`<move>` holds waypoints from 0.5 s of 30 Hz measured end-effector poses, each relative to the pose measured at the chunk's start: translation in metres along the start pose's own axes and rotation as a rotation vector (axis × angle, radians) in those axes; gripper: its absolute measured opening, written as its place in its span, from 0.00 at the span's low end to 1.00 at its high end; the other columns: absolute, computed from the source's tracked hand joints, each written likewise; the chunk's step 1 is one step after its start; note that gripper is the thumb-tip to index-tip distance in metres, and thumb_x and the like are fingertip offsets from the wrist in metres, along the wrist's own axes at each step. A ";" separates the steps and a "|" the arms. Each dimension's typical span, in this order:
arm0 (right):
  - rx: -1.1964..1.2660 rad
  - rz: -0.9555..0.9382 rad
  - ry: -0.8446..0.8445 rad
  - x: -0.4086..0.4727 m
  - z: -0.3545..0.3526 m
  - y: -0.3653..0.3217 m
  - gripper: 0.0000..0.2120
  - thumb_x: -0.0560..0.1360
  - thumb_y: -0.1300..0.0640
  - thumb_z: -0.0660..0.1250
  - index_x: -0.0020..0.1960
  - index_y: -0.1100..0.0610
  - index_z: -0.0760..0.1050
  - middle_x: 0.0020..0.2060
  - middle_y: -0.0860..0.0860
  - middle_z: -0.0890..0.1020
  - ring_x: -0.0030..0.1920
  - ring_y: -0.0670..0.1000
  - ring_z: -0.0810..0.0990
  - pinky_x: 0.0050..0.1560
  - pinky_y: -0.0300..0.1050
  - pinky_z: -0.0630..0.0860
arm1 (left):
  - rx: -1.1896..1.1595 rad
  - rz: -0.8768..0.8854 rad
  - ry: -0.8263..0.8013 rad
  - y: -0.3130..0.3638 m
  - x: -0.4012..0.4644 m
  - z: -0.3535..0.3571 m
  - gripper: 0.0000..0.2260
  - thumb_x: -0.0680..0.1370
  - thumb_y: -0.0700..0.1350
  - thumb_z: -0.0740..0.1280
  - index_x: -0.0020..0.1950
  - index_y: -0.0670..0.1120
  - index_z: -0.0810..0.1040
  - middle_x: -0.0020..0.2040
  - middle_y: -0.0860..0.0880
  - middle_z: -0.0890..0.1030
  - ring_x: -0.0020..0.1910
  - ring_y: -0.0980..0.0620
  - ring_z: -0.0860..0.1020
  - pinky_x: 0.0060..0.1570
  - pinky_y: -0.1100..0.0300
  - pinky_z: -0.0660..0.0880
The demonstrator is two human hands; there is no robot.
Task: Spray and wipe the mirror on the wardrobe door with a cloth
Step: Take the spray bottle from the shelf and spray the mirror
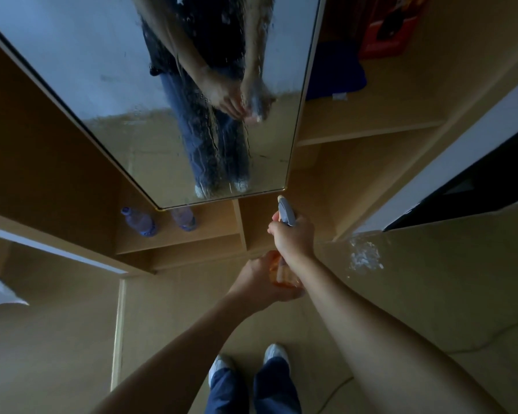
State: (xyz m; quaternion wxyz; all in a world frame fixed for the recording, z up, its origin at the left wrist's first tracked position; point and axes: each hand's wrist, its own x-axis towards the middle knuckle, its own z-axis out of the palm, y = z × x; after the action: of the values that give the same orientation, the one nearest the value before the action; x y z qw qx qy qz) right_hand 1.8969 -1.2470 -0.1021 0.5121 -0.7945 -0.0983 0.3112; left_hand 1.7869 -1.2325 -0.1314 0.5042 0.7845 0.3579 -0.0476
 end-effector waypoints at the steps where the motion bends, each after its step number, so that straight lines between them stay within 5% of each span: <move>1: 0.020 0.000 -0.014 -0.001 -0.002 -0.002 0.05 0.73 0.63 0.68 0.41 0.54 0.77 0.36 0.52 0.79 0.31 0.46 0.76 0.25 0.29 0.69 | 0.004 0.002 0.005 0.001 0.000 -0.001 0.28 0.65 0.54 0.80 0.62 0.50 0.74 0.41 0.60 0.76 0.38 0.63 0.75 0.33 0.74 0.69; 7: 0.137 0.014 -0.123 -0.015 -0.020 -0.027 0.09 0.73 0.65 0.67 0.46 0.50 0.78 0.42 0.44 0.81 0.43 0.44 0.79 0.39 0.35 0.74 | 0.036 0.071 0.030 0.017 -0.005 -0.013 0.37 0.64 0.58 0.80 0.68 0.51 0.70 0.54 0.55 0.79 0.50 0.57 0.77 0.43 0.67 0.73; 12: 0.230 -0.069 -0.208 -0.023 -0.035 -0.055 0.17 0.67 0.66 0.66 0.47 0.48 0.82 0.49 0.47 0.84 0.55 0.49 0.81 0.57 0.48 0.76 | -0.076 0.125 0.005 0.040 -0.008 -0.037 0.36 0.63 0.49 0.82 0.66 0.51 0.69 0.54 0.56 0.78 0.48 0.60 0.76 0.36 0.73 0.73; 15: 0.243 -0.155 -0.260 -0.028 -0.049 -0.073 0.20 0.63 0.63 0.66 0.46 0.42 0.83 0.51 0.46 0.84 0.58 0.49 0.80 0.59 0.52 0.75 | -0.118 0.167 -0.007 0.052 -0.010 -0.049 0.38 0.59 0.52 0.82 0.64 0.51 0.69 0.56 0.55 0.78 0.51 0.59 0.78 0.47 0.59 0.80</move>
State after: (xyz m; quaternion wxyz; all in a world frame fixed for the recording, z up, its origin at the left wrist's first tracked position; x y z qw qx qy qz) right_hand 1.9155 -1.2635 -0.0132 0.6097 -0.6700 -0.1863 0.3803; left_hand 1.7974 -1.2091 -0.0634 0.5530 0.7803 0.2917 0.0126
